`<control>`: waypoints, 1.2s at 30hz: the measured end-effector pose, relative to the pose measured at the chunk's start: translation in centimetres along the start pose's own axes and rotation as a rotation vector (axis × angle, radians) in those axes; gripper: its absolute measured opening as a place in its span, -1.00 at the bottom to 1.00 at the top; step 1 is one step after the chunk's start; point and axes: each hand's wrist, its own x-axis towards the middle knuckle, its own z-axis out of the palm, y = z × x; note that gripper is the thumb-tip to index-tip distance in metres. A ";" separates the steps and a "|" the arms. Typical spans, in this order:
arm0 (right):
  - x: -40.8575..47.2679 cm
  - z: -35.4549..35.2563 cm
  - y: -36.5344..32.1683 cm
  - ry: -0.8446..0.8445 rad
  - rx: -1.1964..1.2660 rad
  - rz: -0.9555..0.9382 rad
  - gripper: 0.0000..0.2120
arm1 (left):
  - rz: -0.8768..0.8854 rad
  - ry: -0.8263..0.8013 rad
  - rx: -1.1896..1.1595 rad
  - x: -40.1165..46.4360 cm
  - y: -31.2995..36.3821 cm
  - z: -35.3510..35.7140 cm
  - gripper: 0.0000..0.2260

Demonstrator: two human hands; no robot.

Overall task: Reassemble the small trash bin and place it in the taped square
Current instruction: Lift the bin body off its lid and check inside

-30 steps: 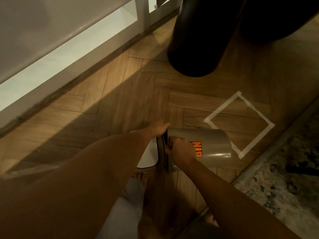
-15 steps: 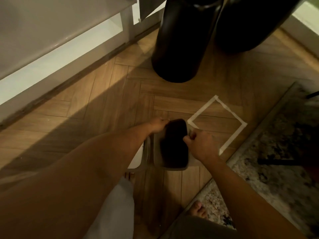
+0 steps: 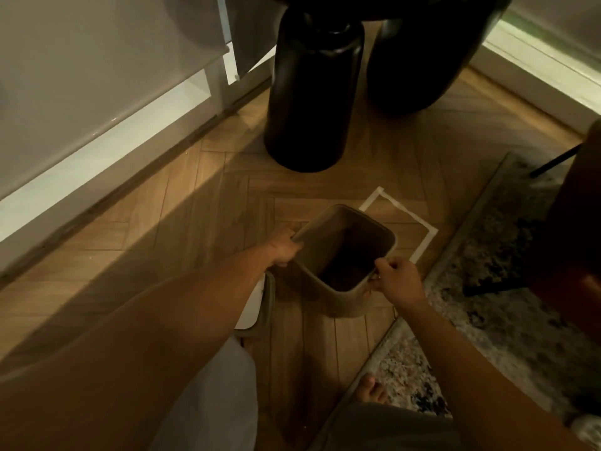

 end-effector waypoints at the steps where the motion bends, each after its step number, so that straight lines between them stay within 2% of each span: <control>1: 0.1 -0.2 0.2 -0.025 0.096 0.039 -0.83 | -0.004 0.025 -0.013 -0.1 0.0 -0.2 -0.76; 4: 0.6 -0.7 1.3 -0.149 0.207 0.160 -0.82 | -0.001 0.100 -0.113 0.0 0.2 -0.5 -0.74; 6: 0.9 -0.9 2.6 -0.252 0.091 0.226 -0.80 | 0.018 0.135 -0.125 0.3 0.3 -0.4 -0.72; 8: 1.0 -0.9 3.8 -0.323 -0.075 0.256 -0.79 | 0.092 0.189 0.001 1.0 0.3 -0.1 -0.71; 14: 2.3 -1.9 4.6 -0.387 -0.431 0.240 -0.77 | 0.176 0.214 0.122 2.2 1.6 1.0 -0.68; 16: 2.7 -3.0 4.3 -0.350 -0.591 0.080 -0.76 | 0.202 0.225 0.137 2.3 2.0 1.5 -0.68; 18: 3.0 -3.7 4.0 -0.227 -0.664 -0.017 -0.73 | 0.214 0.235 0.150 2.2 2.2 1.8 -0.67; 20: 3.4 -3.8 3.7 -0.106 -0.636 -0.026 -0.50 | 0.214 0.222 0.158 2.0 2.2 1.9 -0.64; 21: 3.6 -3.6 3.4 -0.066 -0.605 -0.051 -0.45 | 0.204 0.210 0.144 1.9 2.3 1.9 -0.62; 24: 3.7 -2.8 2.6 -0.054 -0.529 -0.248 -0.48 | 0.099 0.119 0.006 1.1 2.1 1.9 -0.58; 26: 3.9 -2.4 2.2 -0.114 -0.525 -0.359 -0.52 | -0.032 0.007 -0.035 0.1 2.0 2.3 -0.65; 28: 4.1 -2.1 1.9 -0.148 -0.532 -0.381 -0.49 | -0.120 -0.120 -0.027 -0.9 1.8 2.8 -0.72; 30: 4.4 -1.6 2.0 -0.153 -0.530 -0.366 -0.47 | -0.130 -0.184 -0.062 -1.4 1.8 3.5 -0.71; 33: 4.3 -1.5 2.5 -0.129 -0.531 -0.338 -0.45 | -0.066 -0.134 -0.103 -2.1 2.3 4.5 -0.65; 36: 3.5 -1.8 3.2 -0.123 -0.510 -0.283 -0.49 | 0.076 -0.052 -0.095 -2.9 2.2 4.7 -0.55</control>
